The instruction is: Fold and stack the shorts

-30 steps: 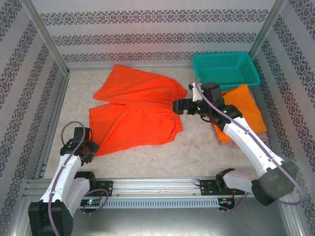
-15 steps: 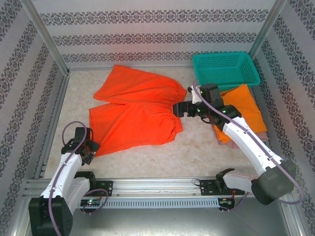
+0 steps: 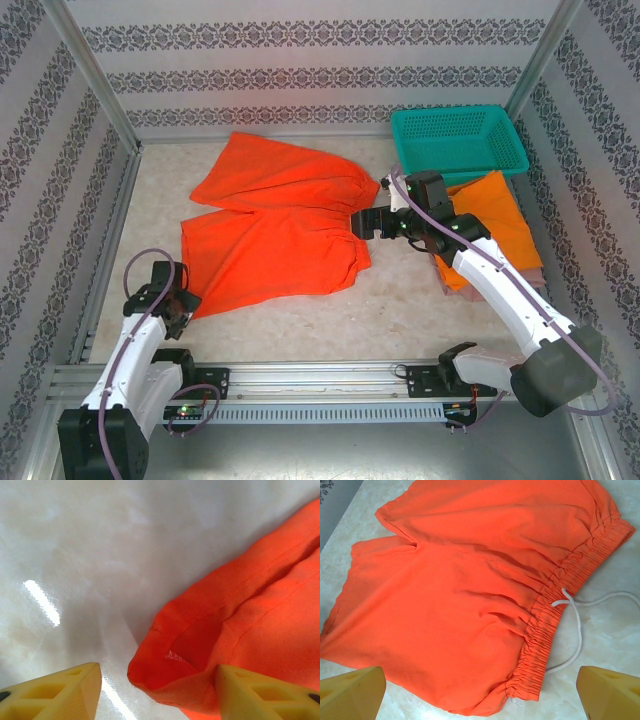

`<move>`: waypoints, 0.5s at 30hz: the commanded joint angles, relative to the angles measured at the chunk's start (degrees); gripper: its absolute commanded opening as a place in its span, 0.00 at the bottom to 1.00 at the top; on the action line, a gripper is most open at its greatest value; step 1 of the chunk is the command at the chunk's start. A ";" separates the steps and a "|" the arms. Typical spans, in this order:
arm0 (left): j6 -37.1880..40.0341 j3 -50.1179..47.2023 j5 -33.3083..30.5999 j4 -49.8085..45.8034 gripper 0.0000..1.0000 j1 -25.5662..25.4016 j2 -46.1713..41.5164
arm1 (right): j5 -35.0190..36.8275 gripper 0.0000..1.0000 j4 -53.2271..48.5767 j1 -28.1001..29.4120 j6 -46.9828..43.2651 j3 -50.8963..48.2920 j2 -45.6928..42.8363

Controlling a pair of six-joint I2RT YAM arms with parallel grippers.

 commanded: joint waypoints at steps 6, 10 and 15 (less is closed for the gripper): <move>-0.80 -0.72 0.68 5.05 0.49 0.59 3.36 | 1.25 0.98 -1.18 -0.37 -1.87 -1.39 -0.37; -0.32 0.20 0.26 6.22 0.29 0.61 4.49 | 1.44 0.97 -2.23 -0.28 -5.51 -1.45 0.67; 1.01 3.78 0.04 5.91 0.01 0.70 3.03 | 3.43 0.97 -6.97 2.46 -18.22 -0.32 3.42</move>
